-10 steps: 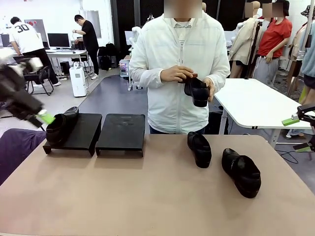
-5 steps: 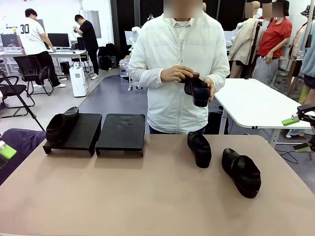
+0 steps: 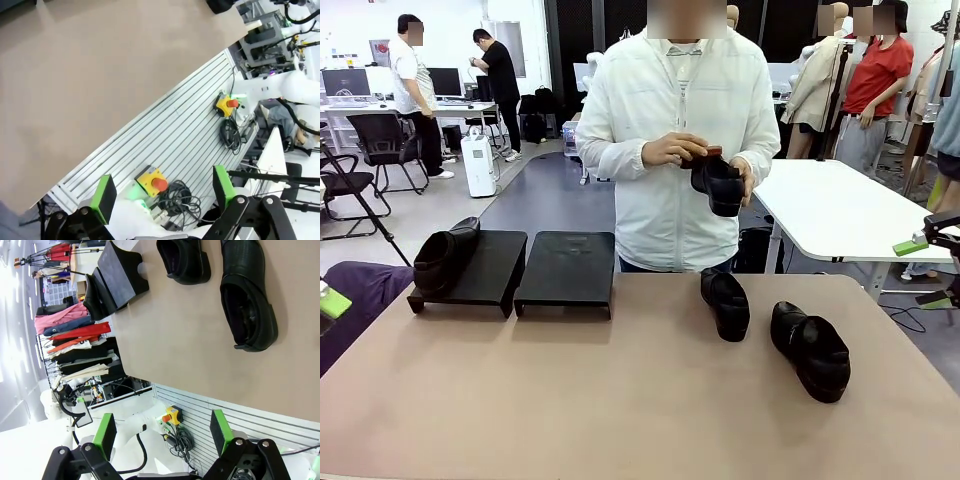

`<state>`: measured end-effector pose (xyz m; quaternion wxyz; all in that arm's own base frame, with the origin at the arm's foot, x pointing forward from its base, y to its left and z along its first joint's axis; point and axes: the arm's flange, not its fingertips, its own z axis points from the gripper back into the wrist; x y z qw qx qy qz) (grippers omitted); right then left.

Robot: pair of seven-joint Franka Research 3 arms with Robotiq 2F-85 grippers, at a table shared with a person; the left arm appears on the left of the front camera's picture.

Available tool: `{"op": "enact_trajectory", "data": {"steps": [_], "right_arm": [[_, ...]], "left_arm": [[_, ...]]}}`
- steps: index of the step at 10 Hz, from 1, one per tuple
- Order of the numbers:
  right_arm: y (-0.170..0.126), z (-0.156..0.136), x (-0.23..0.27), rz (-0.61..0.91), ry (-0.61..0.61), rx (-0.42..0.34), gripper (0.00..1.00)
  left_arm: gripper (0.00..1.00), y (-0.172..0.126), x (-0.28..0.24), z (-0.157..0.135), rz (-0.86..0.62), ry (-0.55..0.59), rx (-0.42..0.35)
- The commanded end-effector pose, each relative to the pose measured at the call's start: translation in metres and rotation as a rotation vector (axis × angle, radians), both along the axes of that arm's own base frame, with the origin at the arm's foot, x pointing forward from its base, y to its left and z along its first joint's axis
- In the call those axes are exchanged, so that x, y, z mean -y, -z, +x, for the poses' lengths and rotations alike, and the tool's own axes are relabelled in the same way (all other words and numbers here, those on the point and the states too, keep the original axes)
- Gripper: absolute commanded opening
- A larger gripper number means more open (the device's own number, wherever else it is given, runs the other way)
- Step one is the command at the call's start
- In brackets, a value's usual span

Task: Organize the shoes by placing them on the stand.
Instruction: Place the Shoe from the middle of the table onto the Shoes Stand, then pick up one Shoe and place it in the middle of the table.

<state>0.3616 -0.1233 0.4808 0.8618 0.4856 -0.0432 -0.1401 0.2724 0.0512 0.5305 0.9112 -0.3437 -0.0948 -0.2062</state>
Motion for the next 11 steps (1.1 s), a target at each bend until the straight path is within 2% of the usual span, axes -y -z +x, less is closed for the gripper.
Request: {"op": "enact_trajectory", "data": {"steps": [1,10,11], "right_arm": [[-0.003,0.000,0.001,-0.002,-0.002,-0.009,1.00],[0.000,0.000,0.000,0.000,0.000,0.000,1.00],[-0.009,0.018,-0.038,-0.084,0.024,0.012,1.00]], "left_arm": [[1.00,0.002,0.000,0.001,-0.021,0.019,0.012],[1.00,0.002,0.000,0.001,-0.021,0.019,0.012],[1.00,0.002,0.000,0.001,-0.021,0.019,0.012]]}}
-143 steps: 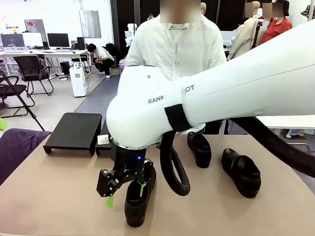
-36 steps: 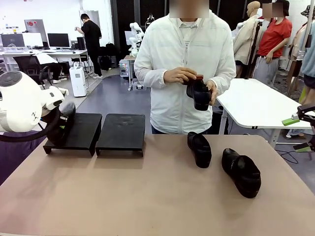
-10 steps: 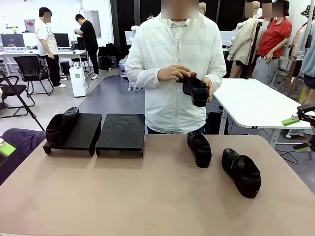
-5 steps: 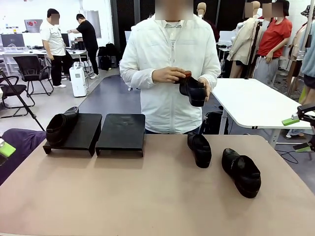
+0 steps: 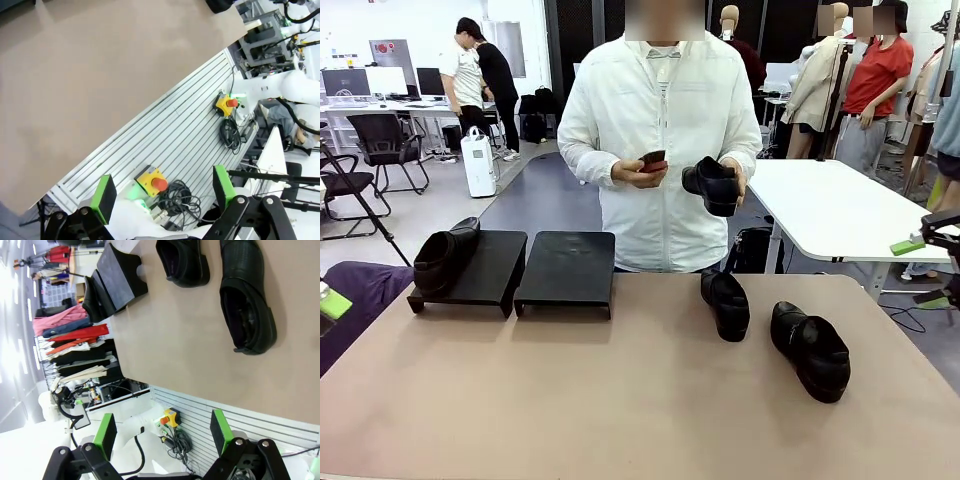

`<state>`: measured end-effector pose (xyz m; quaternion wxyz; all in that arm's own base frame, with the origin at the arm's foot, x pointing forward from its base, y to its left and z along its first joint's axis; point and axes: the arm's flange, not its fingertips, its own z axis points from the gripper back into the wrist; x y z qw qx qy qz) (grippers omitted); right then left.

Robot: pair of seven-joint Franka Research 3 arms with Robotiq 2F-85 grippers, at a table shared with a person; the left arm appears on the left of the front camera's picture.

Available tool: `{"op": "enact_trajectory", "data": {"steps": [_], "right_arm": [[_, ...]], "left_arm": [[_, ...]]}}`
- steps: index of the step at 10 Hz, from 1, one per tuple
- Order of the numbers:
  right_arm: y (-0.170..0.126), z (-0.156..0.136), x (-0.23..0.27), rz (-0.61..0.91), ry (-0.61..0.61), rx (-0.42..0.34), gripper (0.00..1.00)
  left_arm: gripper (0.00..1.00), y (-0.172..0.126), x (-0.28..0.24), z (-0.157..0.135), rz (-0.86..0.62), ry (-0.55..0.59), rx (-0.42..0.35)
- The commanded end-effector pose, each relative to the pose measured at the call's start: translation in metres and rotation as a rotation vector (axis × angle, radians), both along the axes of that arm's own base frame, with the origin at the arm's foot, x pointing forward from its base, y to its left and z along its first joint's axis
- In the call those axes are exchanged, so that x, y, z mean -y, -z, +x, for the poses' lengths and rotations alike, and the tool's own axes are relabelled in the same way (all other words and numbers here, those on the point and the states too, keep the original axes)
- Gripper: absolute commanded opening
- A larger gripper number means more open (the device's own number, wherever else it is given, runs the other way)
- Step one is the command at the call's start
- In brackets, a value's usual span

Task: Organize the shoes by placing them on the stand.
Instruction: Pick up one Shoe and place it in the middle of the table.

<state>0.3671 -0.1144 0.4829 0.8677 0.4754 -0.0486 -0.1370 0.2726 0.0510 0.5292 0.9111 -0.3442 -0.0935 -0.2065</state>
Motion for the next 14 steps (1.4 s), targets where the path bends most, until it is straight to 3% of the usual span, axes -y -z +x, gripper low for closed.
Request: {"op": "enact_trajectory", "data": {"steps": [1,3,4,5,6,7,10,11,13,14], "right_arm": [[-0.012,0.039,-0.074,-0.167,-0.004,0.006,1.00],[-0.010,0.094,-0.150,-0.324,0.024,0.051,1.00],[-0.015,0.102,-0.157,-0.340,0.089,0.093,1.00],[-0.027,0.100,-0.128,-0.296,0.167,0.134,1.00],[-0.035,0.085,-0.093,-0.273,0.171,0.133,1.00],[-0.040,0.065,-0.051,-0.235,0.119,0.084,1.00],[-0.050,-0.021,0.092,-0.083,0.135,-0.007,1.00],[-0.051,-0.040,0.130,-0.057,0.209,-0.076,1.00],[-0.049,-0.075,0.188,0.013,0.326,-0.117,1.00],[-0.043,-0.092,0.208,0.047,0.329,-0.130,1.00]], "left_arm": [[1.00,0.001,0.000,0.001,-0.020,0.017,0.014],[1.00,0.001,0.000,0.001,-0.020,0.017,0.014],[1.00,0.001,0.000,0.001,-0.020,0.017,0.014],[1.00,0.001,0.000,0.001,-0.020,0.017,0.014],[1.00,0.001,0.000,0.001,-0.020,0.017,0.014],[1.00,0.001,0.000,0.001,-0.020,0.017,0.014],[1.00,0.001,0.000,0.001,-0.020,0.017,0.014],[1.00,0.001,0.000,0.001,-0.020,0.017,0.014],[1.00,0.001,0.000,0.001,-0.020,0.017,0.014],[1.00,0.001,0.000,0.001,-0.020,0.017,0.014]]}}
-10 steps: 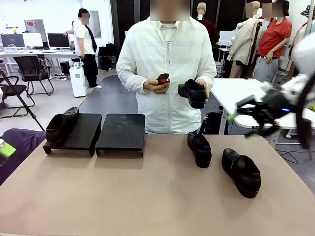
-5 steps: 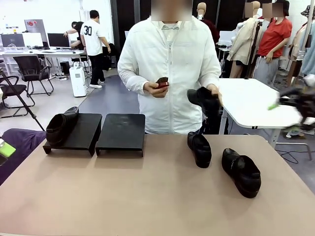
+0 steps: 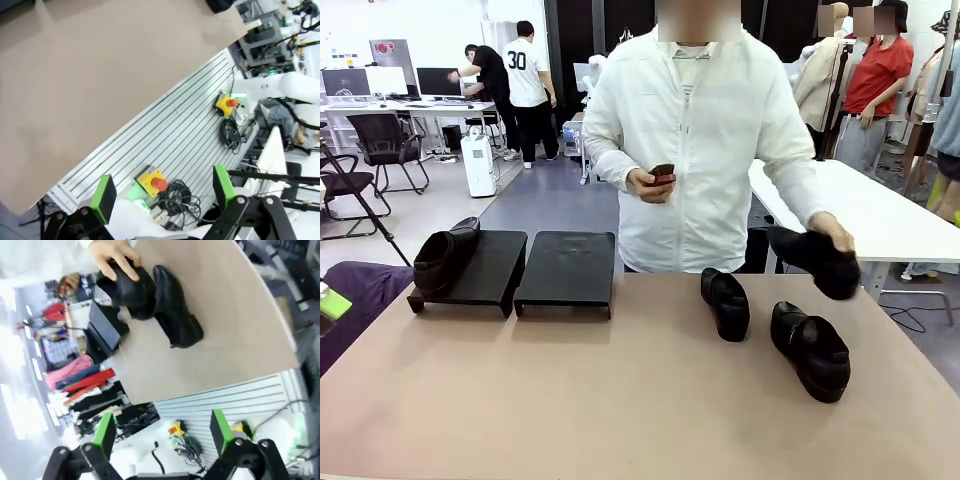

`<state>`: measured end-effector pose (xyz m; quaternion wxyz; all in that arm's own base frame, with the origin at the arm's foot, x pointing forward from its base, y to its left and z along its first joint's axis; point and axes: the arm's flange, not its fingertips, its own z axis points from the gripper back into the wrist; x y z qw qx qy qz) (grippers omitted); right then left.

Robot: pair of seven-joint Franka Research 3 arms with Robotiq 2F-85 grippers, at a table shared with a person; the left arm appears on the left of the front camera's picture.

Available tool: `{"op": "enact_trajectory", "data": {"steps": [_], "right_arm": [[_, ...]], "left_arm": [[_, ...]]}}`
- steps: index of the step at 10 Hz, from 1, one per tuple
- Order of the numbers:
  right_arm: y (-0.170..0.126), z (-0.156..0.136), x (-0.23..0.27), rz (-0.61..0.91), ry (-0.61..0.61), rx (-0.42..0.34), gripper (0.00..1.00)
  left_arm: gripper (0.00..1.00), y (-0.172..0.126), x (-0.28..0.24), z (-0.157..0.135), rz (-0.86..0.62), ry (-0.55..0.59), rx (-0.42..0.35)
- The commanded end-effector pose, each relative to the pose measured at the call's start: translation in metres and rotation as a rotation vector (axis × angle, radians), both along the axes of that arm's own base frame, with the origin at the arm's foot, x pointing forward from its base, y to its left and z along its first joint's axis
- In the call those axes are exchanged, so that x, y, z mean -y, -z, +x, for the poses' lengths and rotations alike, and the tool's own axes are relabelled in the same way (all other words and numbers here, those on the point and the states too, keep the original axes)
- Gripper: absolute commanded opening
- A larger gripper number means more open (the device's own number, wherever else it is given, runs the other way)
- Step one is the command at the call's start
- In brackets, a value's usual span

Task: Organize the shoes by placing them on the stand.
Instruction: Pick up one Shoe and place it in the middle of the table.

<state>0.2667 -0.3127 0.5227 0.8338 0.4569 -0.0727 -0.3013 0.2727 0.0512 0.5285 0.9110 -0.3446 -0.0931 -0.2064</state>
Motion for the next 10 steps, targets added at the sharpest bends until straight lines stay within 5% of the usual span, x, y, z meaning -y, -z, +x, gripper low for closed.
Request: {"op": "enact_trajectory", "data": {"steps": [1,5,10], "right_arm": [[0.002,-0.005,0.025,0.072,0.022,-0.011,1.00],[0.017,-0.029,0.033,0.097,0.046,0.021,1.00],[-0.011,0.008,-0.024,-0.028,-0.059,-0.002,1.00]], "left_arm": [[1.00,0.000,0.000,0.001,-0.020,0.017,0.015],[1.00,0.000,0.000,0.001,-0.020,0.017,0.015],[1.00,0.000,0.000,0.001,-0.020,0.017,0.015]]}}
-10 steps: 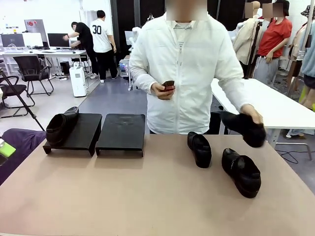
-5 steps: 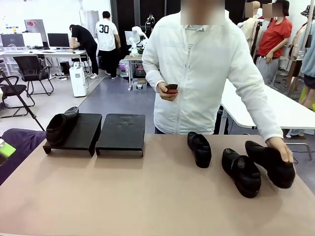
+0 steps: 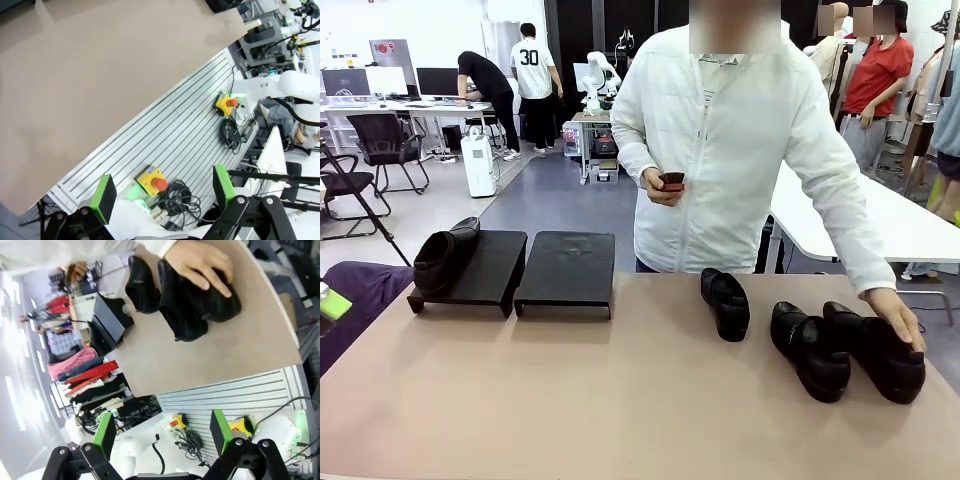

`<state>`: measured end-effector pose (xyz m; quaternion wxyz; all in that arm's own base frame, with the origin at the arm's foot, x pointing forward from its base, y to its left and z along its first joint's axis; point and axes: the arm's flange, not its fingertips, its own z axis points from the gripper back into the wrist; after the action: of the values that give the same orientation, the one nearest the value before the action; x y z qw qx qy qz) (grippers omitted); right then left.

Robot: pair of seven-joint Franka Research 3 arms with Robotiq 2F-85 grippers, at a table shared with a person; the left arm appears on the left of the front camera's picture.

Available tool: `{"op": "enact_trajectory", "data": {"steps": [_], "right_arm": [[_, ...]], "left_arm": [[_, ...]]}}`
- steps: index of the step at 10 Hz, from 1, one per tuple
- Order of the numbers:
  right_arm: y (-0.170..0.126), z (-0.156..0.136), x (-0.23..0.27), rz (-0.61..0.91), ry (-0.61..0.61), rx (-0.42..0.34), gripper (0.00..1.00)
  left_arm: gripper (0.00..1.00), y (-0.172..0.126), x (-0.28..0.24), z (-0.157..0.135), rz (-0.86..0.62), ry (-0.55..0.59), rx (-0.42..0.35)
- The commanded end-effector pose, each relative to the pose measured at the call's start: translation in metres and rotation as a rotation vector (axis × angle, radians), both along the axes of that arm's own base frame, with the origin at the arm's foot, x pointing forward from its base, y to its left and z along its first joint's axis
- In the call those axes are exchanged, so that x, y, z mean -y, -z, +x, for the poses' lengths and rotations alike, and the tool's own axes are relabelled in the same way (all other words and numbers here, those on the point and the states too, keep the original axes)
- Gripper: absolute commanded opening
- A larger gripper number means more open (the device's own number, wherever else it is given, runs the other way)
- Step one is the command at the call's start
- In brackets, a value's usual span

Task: Organize the shoes by placing them on the stand.
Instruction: Pick up one Shoe and place it in the middle of the table.

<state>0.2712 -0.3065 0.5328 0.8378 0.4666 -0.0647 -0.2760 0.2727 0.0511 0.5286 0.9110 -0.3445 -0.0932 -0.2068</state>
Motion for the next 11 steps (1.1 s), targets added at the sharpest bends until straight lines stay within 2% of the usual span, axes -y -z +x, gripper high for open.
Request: {"op": "enact_trajectory", "data": {"steps": [1,2,4,6,8,11], "right_arm": [[-0.004,0.018,-0.038,-0.085,-0.039,-0.029,1.00],[-0.006,0.022,-0.044,-0.132,-0.019,-0.061,1.00],[-0.001,0.022,-0.028,-0.077,-0.030,-0.063,1.00],[0.000,0.044,-0.060,-0.124,-0.102,-0.039,1.00],[-0.003,0.099,-0.145,-0.261,-0.228,-0.029,1.00],[-0.005,0.198,-0.323,-0.472,-0.451,-0.059,1.00]], "left_arm": [[1.00,0.000,0.000,0.001,-0.020,0.016,0.015],[1.00,0.000,0.000,0.001,-0.020,0.016,0.015],[1.00,0.000,0.000,0.001,-0.020,0.016,0.015],[1.00,0.000,0.000,0.001,-0.020,0.016,0.015],[1.00,0.000,0.000,0.001,-0.020,0.016,0.015],[1.00,0.000,0.000,0.001,-0.020,0.016,0.015]]}}
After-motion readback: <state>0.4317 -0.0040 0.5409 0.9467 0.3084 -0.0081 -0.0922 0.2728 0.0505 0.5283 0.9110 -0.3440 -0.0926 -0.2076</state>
